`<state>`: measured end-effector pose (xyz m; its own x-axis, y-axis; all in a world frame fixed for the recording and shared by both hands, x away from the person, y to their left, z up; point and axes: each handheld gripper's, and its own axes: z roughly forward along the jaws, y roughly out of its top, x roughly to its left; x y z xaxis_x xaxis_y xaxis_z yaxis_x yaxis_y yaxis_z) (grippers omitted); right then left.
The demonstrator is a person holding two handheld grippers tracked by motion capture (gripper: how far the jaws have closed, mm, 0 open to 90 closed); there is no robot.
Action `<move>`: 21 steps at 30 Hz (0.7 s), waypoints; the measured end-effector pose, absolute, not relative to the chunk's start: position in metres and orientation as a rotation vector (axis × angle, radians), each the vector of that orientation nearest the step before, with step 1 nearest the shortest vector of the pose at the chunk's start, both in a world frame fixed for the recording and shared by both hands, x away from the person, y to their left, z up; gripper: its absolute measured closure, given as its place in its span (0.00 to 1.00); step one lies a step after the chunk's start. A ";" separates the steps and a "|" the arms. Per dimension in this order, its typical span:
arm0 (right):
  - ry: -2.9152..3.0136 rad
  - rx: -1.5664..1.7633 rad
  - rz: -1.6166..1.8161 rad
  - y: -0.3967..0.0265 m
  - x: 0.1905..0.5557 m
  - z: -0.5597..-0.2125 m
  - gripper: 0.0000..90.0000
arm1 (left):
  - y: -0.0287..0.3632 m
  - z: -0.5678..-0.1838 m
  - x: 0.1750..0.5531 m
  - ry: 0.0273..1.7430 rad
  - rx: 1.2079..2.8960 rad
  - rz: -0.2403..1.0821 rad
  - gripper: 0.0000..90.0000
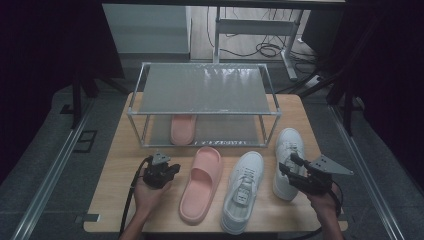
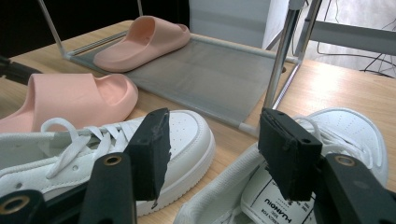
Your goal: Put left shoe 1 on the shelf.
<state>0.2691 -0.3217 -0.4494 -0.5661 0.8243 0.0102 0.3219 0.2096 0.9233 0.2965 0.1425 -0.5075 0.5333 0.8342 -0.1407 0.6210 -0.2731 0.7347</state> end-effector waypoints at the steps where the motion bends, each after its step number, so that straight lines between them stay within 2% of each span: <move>1: 1.996 1.059 1.339 -0.322 0.269 -0.449 0.49 | 0.143 -0.506 0.293 1.174 2.006 0.348 0.99; 12: 2.004 1.055 1.335 -0.319 0.269 -0.451 0.49 | 0.155 -0.502 0.260 1.133 1.993 0.306 0.99; 21: 2.010 1.048 1.334 -0.319 0.269 -0.450 0.49 | 0.144 -0.501 0.252 1.090 2.013 0.284 0.98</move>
